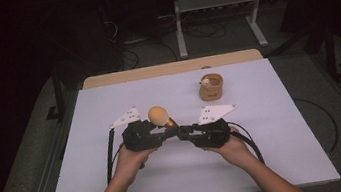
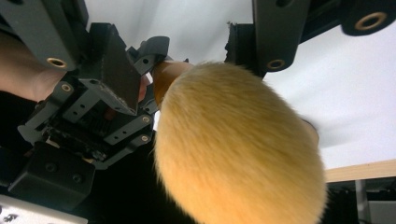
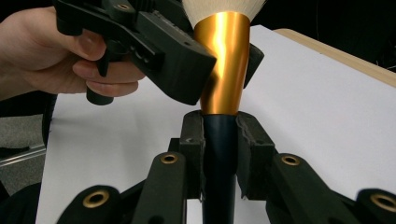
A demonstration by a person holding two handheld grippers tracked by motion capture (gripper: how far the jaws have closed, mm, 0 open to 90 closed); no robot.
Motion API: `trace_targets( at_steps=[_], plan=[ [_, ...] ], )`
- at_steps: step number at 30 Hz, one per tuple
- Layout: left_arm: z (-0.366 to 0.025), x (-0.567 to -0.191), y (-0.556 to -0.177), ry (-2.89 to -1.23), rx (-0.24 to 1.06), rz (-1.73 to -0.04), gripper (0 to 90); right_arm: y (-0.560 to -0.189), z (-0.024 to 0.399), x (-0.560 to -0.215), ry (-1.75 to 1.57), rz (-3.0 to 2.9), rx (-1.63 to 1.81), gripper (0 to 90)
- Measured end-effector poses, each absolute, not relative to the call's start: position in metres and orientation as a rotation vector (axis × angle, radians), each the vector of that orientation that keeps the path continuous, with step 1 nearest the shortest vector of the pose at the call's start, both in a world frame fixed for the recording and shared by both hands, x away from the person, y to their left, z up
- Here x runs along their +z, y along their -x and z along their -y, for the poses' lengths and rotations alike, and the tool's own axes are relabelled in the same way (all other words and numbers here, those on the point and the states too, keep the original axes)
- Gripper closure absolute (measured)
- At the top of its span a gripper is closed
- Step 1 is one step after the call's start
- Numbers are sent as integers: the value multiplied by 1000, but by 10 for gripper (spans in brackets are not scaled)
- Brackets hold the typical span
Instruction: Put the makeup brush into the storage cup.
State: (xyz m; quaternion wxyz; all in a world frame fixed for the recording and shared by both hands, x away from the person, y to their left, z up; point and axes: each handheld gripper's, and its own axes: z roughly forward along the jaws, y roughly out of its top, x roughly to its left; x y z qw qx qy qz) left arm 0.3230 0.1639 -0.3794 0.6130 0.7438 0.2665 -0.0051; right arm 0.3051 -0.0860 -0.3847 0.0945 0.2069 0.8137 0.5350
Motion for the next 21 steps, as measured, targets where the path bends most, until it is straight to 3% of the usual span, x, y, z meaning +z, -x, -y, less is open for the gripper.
trace_targets(
  at_steps=[21],
  plan=[
    [-161, -380, -324, -1705, -26, -620, 616, -304, 82, -385, -598, -2409, 1602, 734]
  ],
)
